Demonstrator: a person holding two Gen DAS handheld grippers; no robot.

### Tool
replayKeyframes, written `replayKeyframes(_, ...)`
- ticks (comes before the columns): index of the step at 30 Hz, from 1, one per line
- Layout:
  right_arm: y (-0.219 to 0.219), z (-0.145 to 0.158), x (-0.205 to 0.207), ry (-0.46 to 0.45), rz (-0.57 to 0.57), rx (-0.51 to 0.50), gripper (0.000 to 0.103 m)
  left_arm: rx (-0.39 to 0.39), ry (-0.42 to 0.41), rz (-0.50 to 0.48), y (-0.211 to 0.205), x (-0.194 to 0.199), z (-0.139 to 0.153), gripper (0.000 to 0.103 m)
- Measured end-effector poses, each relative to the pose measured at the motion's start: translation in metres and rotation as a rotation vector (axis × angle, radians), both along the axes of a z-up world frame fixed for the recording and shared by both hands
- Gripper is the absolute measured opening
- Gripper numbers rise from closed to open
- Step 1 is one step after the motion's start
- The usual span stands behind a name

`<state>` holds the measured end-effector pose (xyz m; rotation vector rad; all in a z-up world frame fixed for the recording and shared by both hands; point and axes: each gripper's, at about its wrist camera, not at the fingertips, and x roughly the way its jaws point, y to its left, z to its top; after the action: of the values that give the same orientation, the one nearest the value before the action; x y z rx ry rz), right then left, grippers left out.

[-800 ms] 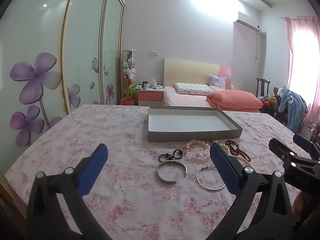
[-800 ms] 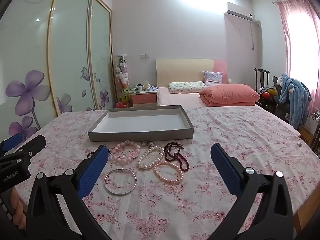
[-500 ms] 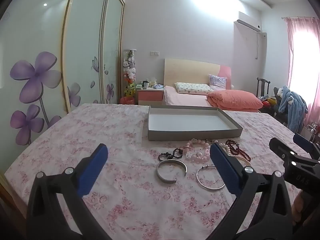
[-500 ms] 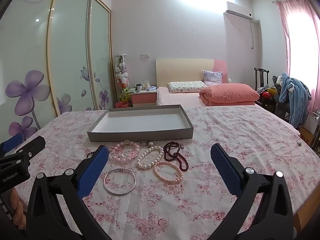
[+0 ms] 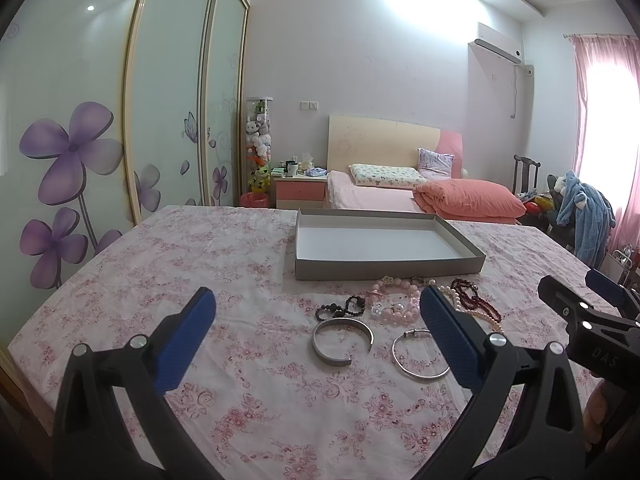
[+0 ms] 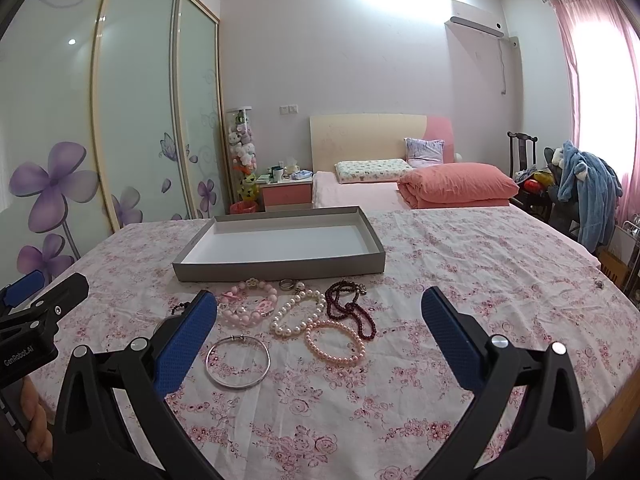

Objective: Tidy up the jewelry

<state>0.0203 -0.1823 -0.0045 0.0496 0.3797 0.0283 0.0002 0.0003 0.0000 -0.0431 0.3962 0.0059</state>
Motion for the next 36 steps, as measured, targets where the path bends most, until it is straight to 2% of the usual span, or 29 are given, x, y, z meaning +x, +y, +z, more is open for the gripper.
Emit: replayKeyframes(36,-0.0055,-0.0043,0.0003,0.008,-0.005,0.01,0.101,0.0,0.002,0.002,0.0003,-0.0003,0.0,0.099)
